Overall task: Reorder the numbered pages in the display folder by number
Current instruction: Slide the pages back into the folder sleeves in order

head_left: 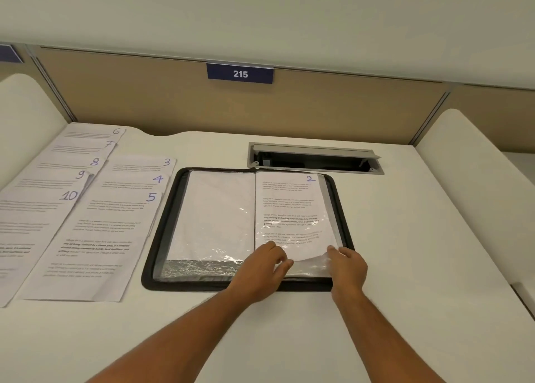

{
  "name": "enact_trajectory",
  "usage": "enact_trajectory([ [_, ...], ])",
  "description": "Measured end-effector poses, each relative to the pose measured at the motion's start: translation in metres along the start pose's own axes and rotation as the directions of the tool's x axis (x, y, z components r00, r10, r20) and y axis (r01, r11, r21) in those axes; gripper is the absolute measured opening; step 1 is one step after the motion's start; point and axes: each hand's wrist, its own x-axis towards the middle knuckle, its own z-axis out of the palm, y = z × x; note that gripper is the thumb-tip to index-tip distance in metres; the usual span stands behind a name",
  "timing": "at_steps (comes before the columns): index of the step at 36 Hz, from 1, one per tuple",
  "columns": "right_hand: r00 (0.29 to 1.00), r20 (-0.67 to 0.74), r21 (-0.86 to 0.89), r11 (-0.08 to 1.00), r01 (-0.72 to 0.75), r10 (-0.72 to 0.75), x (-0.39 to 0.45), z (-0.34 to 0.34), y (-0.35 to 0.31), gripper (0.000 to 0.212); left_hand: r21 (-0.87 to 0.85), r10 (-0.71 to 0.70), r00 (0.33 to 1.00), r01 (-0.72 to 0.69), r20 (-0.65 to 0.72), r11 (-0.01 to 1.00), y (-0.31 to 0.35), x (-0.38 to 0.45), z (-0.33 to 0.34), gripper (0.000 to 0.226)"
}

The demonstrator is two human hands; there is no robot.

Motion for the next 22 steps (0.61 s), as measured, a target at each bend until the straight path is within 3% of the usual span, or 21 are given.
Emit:
enact_trajectory([
  [4, 0.998, 0.041, 0.053, 0.997, 0.049, -0.052, -0.022, 0.018, -0.013, 0.004, -0.112, -0.047, 0.997, 0.041, -0.056, 0.993, -0.001, 0.002, -0.021, 0.020],
  [9, 0.951, 0.093, 0.055, 0.955, 0.292, -0.296, -0.072, 0.051, -0.028, 0.007, -0.254, -0.175, 0.978, 0.142, -0.112, 0.957, -0.006, 0.004, -0.052, 0.020],
  [13, 0.859, 0.170, 0.012, 0.873, 0.488, -0.482, -0.106, 0.076, -0.026, 0.012, -0.373, -0.273, 0.954, 0.211, -0.122, 0.904, -0.013, 0.003, -0.077, 0.028],
  [16, 0.747, 0.260, -0.022, 0.770, 0.637, -0.611, -0.128, 0.095, -0.025, 0.014, -0.494, -0.331, 0.935, 0.231, -0.124, 0.838, -0.021, -0.001, -0.093, 0.041],
  [22, 0.623, 0.450, -0.034, 0.686, 0.727, -0.639, -0.159, 0.128, -0.017, 0.021, -0.622, -0.453, 0.877, 0.266, -0.162, 0.737, -0.048, -0.015, -0.112, 0.054],
])
